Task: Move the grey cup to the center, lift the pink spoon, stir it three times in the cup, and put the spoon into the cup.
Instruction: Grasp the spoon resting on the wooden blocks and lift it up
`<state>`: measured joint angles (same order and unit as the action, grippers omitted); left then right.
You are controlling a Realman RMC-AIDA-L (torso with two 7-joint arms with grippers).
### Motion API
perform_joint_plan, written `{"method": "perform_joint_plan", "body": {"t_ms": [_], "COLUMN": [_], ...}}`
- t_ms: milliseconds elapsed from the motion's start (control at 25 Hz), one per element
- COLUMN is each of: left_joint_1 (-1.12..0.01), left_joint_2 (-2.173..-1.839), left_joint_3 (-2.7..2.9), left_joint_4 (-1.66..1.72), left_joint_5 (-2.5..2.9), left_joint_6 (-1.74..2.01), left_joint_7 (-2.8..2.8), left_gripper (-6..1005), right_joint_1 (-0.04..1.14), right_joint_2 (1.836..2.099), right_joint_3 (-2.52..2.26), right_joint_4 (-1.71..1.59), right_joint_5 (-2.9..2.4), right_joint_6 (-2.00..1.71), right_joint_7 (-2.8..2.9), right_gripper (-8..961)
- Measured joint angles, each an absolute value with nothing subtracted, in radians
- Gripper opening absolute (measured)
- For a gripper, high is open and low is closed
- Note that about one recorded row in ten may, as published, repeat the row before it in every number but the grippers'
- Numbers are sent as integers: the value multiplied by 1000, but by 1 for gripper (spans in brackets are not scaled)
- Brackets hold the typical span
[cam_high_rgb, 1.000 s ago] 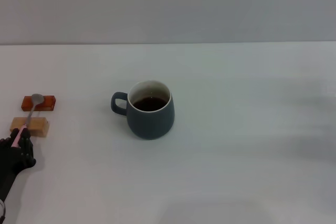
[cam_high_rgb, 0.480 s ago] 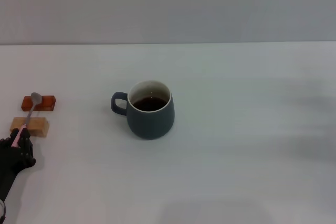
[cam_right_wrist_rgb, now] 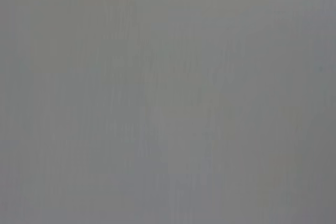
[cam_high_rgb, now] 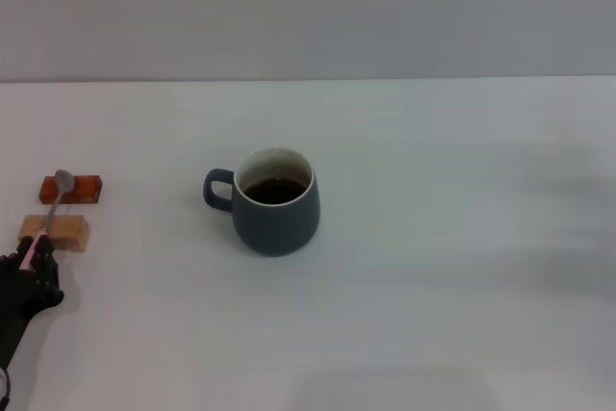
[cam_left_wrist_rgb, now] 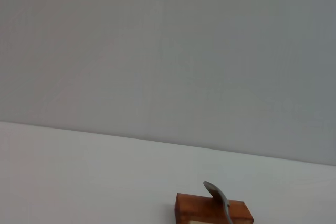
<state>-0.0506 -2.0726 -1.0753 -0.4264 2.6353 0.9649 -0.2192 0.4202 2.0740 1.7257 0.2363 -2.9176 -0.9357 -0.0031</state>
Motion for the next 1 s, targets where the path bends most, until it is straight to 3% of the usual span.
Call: {"method": "perform_joint_plan", "body": {"t_ms": [1000], "left_joint_1": [-35], "left_joint_2": [-2063], "left_joint_3": [-1058], "left_joint_4": [-496], "left_joint_5": [2643], "left_joint_6": [979], "left_joint_7": [-216], "left_gripper": [146], "right_joint_1": [421], "right_joint_2": [2074], "right_joint_3": [1726], "right_joint_4": [236], "right_joint_5": [-2918], "right_joint_6": [-930], "right_joint_7": [-3], "right_gripper": [631]}}
